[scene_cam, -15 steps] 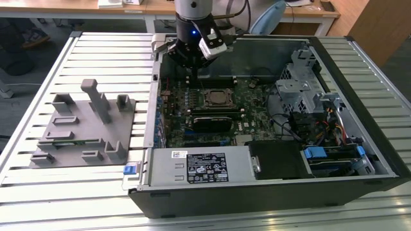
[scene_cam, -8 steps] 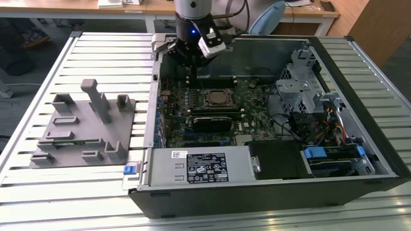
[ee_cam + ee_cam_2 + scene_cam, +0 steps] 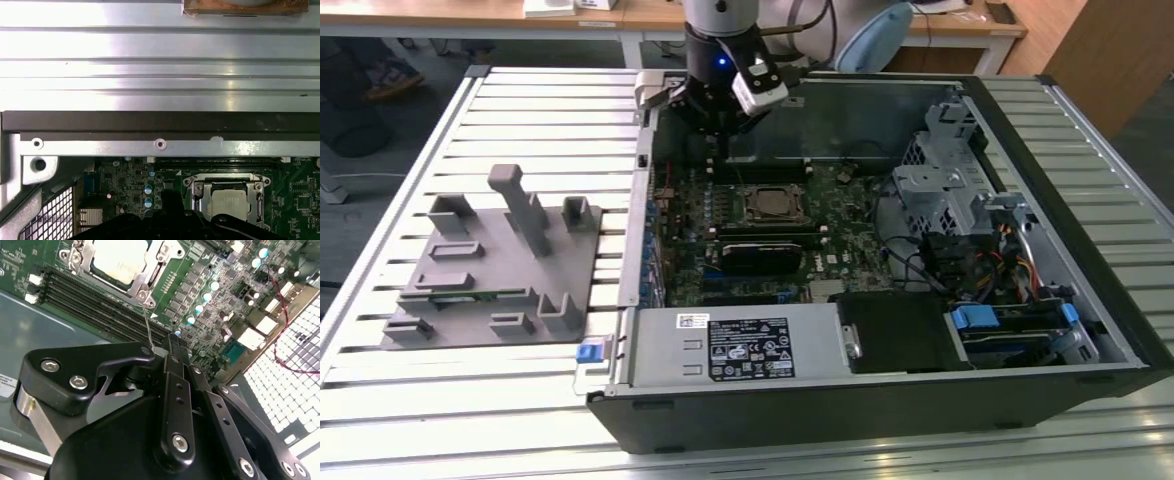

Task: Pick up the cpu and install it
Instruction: 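Install the first cpu locking lever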

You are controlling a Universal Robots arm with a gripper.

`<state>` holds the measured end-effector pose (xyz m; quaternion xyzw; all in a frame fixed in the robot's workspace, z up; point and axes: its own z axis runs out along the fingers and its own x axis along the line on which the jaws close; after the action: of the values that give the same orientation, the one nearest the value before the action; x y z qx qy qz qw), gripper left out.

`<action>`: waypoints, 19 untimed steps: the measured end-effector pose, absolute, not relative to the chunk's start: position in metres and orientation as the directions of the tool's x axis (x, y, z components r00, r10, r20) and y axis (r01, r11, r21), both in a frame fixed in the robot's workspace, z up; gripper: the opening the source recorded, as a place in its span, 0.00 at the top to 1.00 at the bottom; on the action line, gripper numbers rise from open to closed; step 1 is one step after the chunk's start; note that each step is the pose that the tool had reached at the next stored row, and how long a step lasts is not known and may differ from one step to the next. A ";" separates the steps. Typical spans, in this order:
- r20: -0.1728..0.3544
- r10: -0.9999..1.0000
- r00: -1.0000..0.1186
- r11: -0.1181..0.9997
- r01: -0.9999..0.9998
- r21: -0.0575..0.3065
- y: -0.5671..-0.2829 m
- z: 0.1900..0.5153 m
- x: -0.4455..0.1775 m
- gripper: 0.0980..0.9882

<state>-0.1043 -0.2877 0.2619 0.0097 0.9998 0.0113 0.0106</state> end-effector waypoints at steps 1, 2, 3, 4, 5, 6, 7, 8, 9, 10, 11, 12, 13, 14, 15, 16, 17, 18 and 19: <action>-0.021 0.019 -1.000 1.000 0.019 0.023 -0.287 0.262 -0.103 0.99; -0.021 0.019 -1.000 1.000 0.018 0.023 -0.287 0.262 -0.100 0.99; -0.021 0.018 -1.000 1.000 0.018 0.023 -0.287 0.262 -0.097 0.99; -0.021 0.018 -1.000 1.000 0.018 0.023 -0.287 0.261 -0.093 0.99; -0.021 0.018 -1.000 1.000 0.018 0.023 -0.287 0.261 -0.090 0.99; -0.021 0.018 -1.000 1.000 0.018 0.023 -0.287 0.261 -0.086 0.99; -0.021 0.018 -1.000 1.000 0.018 0.023 -0.287 0.261 -0.082 0.99; -0.021 0.018 -1.000 1.000 0.018 0.023 -0.287 0.261 -0.078 0.99; -0.021 0.018 -1.000 1.000 0.017 0.023 -0.287 0.261 -0.073 0.99; -0.021 0.018 -1.000 1.000 0.017 0.023 -0.287 0.261 -0.069 0.99; -0.021 0.018 -1.000 1.000 0.017 0.023 -0.287 0.261 -0.065 0.99; -0.021 0.018 -1.000 1.000 0.017 0.023 -0.287 0.261 -0.061 0.99; -0.021 0.018 -1.000 1.000 0.017 0.024 -0.287 0.261 -0.058 0.99; -0.021 0.018 -1.000 0.999 0.017 0.028 -0.287 0.261 -0.058 0.99; -0.020 0.018 -1.000 0.999 0.017 0.040 -0.288 0.260 -0.058 0.99; -0.020 0.019 -1.000 0.998 0.017 0.058 -0.288 0.260 -0.058 0.99; -0.020 0.019 -1.000 0.996 0.017 0.082 -0.291 0.260 -0.058 0.99; -0.020 0.019 -1.000 0.996 0.017 0.084 -0.291 0.259 -0.058 0.99; -0.020 0.019 -1.000 0.996 0.017 0.084 -0.292 0.258 -0.057 0.99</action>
<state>-0.0573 -0.2916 0.2583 0.0091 0.9990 0.0420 0.0104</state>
